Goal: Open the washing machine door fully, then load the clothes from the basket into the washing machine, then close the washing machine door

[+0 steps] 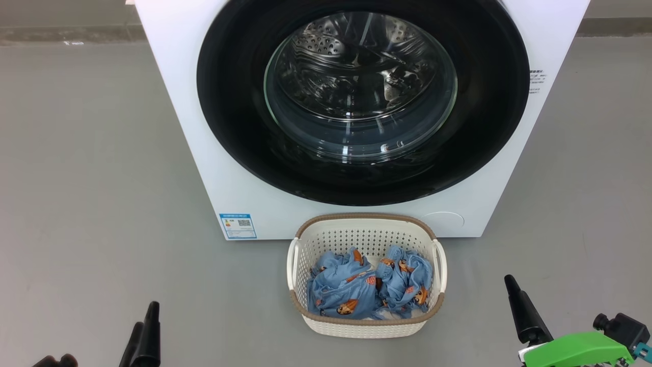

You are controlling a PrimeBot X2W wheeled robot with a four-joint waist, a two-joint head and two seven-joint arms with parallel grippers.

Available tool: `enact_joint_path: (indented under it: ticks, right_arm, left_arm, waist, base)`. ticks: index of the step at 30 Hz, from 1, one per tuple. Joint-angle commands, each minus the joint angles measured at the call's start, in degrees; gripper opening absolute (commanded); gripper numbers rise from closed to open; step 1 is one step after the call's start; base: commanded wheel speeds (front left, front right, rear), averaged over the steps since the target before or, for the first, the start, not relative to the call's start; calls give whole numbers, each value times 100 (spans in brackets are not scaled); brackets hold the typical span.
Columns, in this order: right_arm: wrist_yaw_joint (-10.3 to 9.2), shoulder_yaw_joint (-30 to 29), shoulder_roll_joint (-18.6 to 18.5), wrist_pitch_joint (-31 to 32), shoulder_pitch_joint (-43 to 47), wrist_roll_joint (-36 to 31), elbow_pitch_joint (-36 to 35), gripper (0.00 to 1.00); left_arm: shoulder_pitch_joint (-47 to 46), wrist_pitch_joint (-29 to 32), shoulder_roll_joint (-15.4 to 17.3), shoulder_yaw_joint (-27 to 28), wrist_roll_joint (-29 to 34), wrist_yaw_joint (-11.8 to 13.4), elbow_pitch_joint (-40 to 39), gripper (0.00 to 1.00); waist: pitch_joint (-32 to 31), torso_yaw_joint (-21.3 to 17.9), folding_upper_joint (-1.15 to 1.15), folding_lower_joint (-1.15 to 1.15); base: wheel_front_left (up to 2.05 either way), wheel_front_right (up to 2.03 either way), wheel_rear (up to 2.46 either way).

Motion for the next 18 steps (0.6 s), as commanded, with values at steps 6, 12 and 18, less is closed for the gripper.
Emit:
enact_joint_path:
  ticks: [6,12,18]
  right_arm:
    - [5,176,-90,-164,-260,-574,-151,100]
    - [5,220,-120,-265,-278,-948,-167,100]
    - [6,246,-153,-365,-275,-1389,-180,100]
  left_arm:
    - [-126,-174,148,24,535,-11,-201,100]
    - [-129,-275,216,-68,885,-12,-239,100]
    - [-138,-376,304,-130,1299,-13,-292,100]
  waist:
    - [-5,16,0,0]
    - [-5,31,0,0]
    - [-4,38,0,0]
  base:
    - [0,0,0]
    - [0,0,0]
    - [0,0,0]
